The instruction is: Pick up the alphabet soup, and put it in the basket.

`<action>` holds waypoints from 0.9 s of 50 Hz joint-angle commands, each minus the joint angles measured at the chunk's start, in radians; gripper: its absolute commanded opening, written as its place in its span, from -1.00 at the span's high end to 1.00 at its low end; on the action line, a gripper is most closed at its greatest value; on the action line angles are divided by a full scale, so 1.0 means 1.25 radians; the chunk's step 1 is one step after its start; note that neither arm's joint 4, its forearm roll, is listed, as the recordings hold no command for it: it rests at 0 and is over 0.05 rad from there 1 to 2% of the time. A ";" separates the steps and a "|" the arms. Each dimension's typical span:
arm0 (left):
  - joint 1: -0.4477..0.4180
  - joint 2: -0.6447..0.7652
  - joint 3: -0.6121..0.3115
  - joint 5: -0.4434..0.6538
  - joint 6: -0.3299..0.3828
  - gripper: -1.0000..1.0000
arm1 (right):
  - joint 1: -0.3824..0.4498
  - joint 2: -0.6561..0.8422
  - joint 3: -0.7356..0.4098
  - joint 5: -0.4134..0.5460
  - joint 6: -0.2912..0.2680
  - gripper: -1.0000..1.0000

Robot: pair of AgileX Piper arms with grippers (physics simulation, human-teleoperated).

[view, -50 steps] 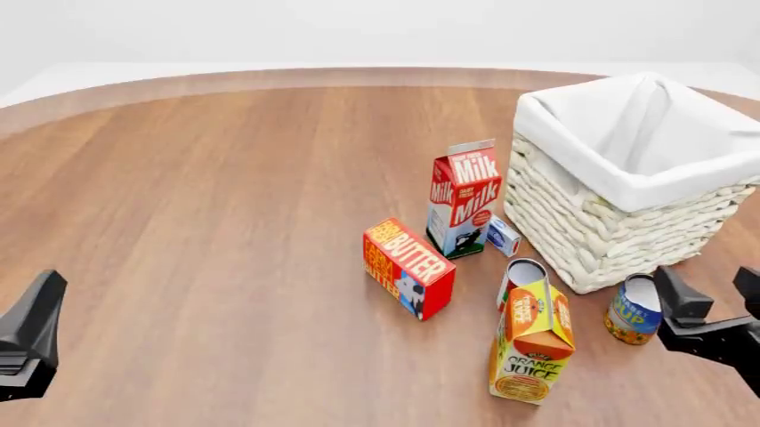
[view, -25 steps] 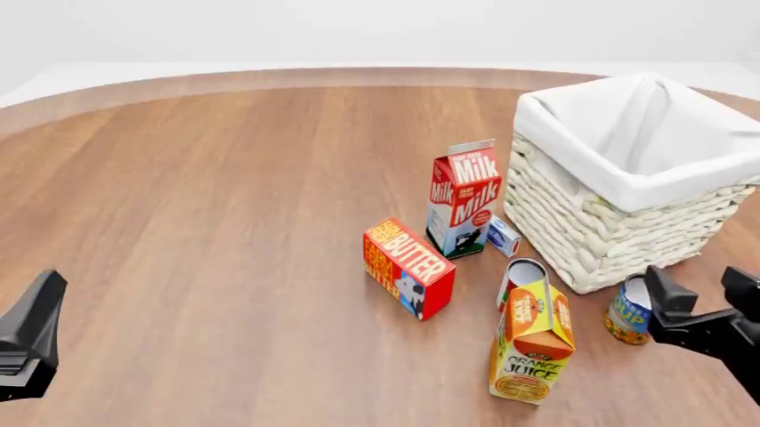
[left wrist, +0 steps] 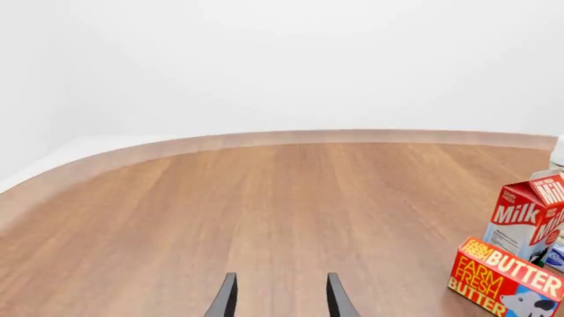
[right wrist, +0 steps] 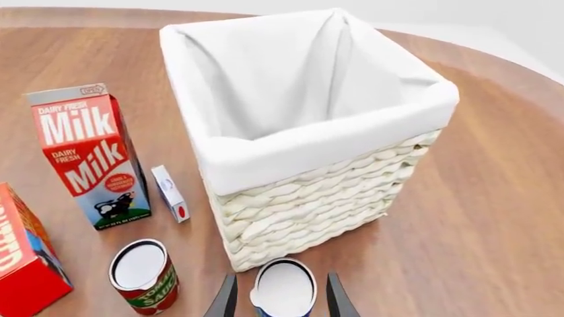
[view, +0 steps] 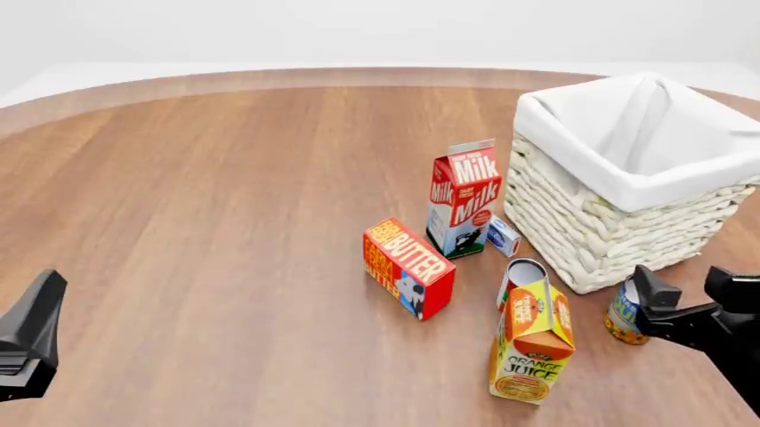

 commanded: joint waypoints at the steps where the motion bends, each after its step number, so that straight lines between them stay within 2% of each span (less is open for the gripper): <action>1: 0.000 0.000 0.000 0.000 0.000 -1.00 | -0.001 0.114 0.000 -0.101 -0.001 -1.00; 18: 0.000 0.000 0.000 0.000 0.000 -1.00 | -0.001 0.287 0.000 -0.259 -0.002 -1.00; 31: 0.000 0.000 0.000 0.000 0.000 -1.00 | -0.007 0.330 0.000 -0.292 -0.008 -1.00; 45: 0.000 0.000 0.000 0.000 0.000 -1.00 | -0.011 0.442 0.000 -0.395 -0.013 -1.00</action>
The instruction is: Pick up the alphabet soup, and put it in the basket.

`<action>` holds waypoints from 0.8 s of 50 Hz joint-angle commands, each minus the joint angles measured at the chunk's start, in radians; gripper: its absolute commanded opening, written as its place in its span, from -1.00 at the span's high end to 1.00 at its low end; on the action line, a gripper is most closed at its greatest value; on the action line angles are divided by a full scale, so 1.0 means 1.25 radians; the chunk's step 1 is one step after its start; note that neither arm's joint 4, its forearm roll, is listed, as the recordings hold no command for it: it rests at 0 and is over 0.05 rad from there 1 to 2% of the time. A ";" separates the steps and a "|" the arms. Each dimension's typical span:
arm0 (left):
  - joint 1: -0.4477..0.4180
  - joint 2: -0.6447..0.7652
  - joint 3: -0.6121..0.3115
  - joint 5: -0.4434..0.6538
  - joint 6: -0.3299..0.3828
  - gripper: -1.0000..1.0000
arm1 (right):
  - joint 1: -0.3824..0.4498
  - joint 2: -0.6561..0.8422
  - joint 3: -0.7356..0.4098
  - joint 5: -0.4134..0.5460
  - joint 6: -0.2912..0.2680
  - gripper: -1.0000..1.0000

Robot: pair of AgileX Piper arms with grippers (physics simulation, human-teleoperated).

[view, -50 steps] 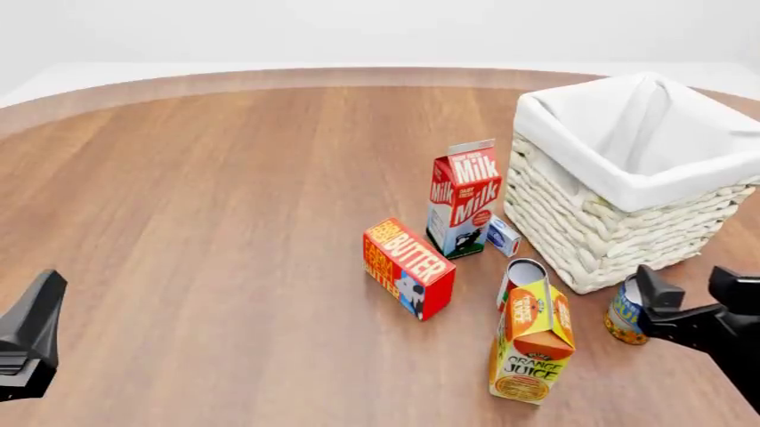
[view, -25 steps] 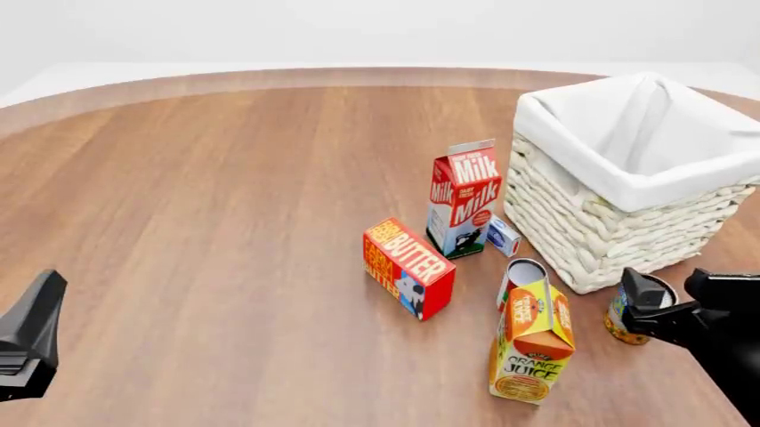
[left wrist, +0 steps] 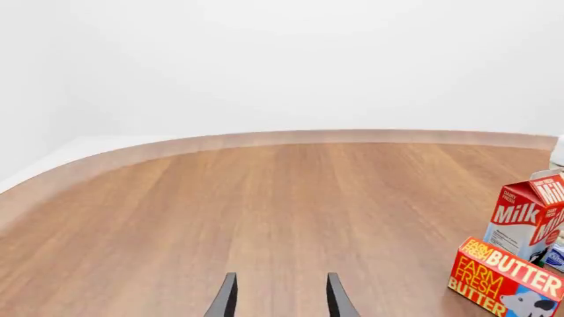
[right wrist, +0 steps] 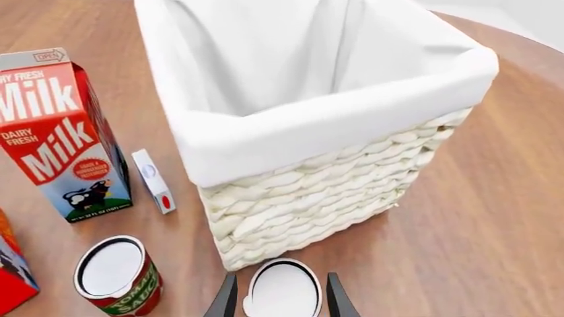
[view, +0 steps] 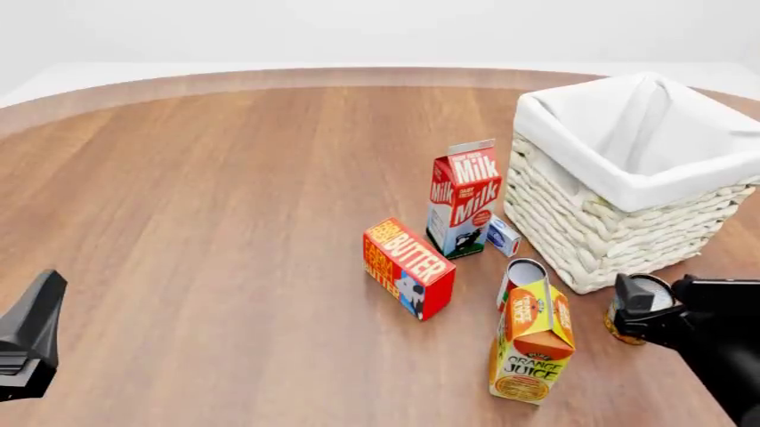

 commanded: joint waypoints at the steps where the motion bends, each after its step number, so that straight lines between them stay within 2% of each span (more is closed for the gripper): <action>1: 0.000 0.000 0.000 0.000 0.000 -1.00 | -0.003 0.079 0.000 -0.071 -0.004 -1.00; 12: 0.000 0.000 0.000 0.000 0.000 -1.00 | -0.003 0.113 0.000 -0.095 -0.001 -1.00; 40: 0.000 0.000 0.000 0.000 0.000 -1.00 | -0.010 0.139 0.000 -0.098 0.004 -1.00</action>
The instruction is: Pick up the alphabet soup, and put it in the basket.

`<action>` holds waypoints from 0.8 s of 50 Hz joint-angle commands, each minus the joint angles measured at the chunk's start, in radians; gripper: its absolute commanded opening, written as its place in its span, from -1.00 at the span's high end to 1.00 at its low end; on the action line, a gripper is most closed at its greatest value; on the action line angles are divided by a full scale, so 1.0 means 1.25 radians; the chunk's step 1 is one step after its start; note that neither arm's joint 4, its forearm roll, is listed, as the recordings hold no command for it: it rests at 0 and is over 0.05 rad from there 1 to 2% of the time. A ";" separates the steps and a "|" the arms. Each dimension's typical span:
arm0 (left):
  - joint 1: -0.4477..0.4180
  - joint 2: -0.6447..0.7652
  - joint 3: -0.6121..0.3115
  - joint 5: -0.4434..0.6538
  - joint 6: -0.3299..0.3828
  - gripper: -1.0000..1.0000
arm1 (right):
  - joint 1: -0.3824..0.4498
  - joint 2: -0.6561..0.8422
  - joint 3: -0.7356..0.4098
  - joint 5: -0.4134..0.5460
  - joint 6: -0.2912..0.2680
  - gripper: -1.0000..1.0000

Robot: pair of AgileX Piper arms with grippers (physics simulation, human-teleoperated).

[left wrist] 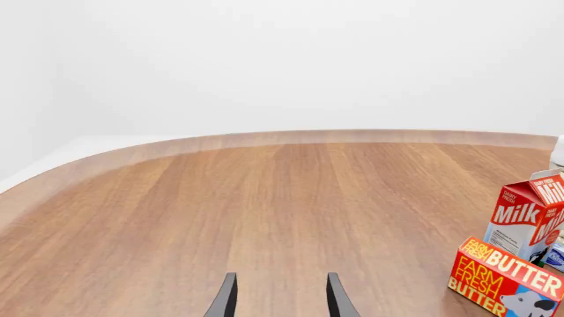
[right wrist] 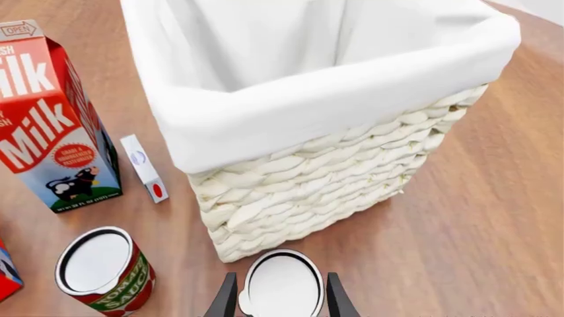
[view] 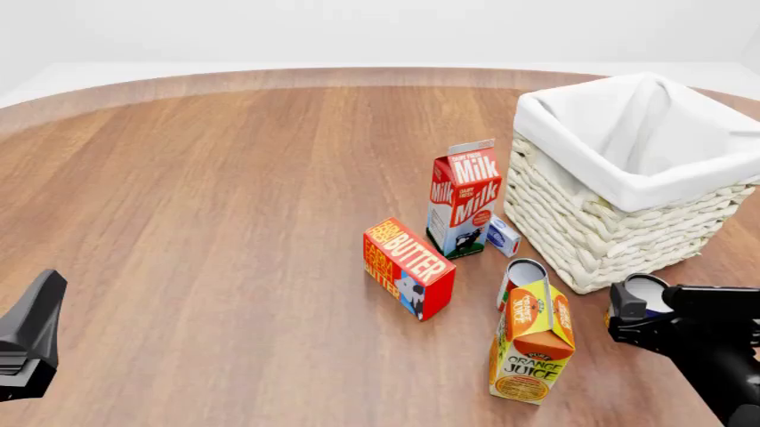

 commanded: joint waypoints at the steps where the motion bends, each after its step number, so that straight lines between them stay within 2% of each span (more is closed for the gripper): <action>1: 0.000 0.000 0.000 0.000 0.000 -1.00 | -0.004 0.012 0.000 -0.003 0.001 -1.00; 40: 0.000 0.000 0.000 0.000 0.000 -1.00 | -0.002 0.047 0.000 -0.003 0.008 -1.00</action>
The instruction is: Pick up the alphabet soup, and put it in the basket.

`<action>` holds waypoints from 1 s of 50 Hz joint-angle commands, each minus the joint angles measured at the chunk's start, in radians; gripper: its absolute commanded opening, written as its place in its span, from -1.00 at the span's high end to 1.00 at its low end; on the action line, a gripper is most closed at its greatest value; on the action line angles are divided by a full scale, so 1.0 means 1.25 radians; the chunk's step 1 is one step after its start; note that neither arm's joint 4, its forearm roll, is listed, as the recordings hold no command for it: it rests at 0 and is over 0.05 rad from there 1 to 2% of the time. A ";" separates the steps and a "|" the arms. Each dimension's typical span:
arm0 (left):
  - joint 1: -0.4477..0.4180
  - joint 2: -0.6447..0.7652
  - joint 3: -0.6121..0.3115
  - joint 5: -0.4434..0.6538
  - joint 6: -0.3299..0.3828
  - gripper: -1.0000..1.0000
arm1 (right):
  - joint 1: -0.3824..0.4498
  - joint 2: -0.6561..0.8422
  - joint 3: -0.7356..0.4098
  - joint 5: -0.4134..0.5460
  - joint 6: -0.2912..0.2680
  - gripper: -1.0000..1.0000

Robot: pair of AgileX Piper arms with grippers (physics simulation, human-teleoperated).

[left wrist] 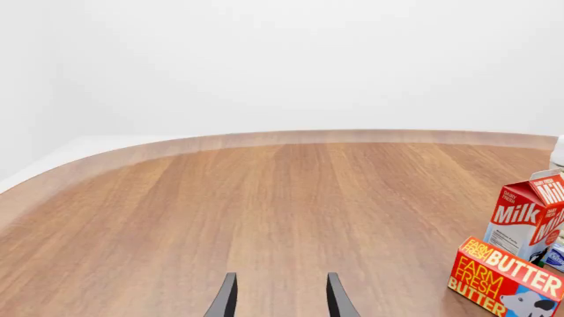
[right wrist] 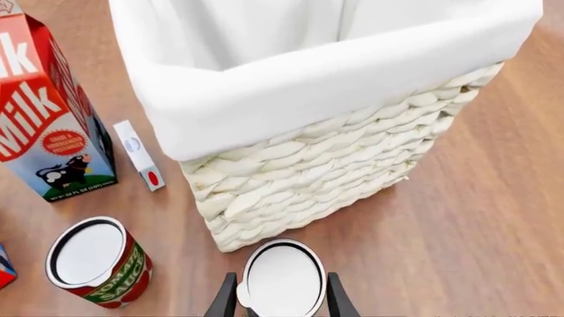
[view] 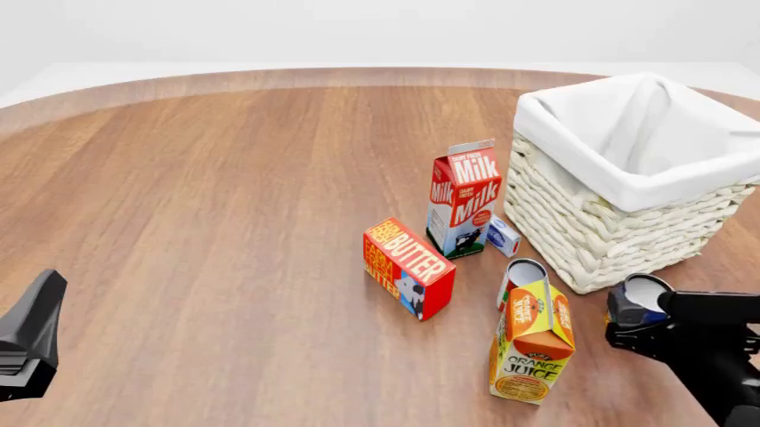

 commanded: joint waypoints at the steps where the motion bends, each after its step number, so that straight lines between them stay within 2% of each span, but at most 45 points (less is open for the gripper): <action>1: 0.000 0.000 0.000 0.000 0.000 -1.00 | 0.000 0.008 0.000 0.000 0.002 -1.00; 50: 0.000 0.000 0.000 0.000 0.000 -1.00 | 0.000 0.034 0.000 0.000 0.009 -1.00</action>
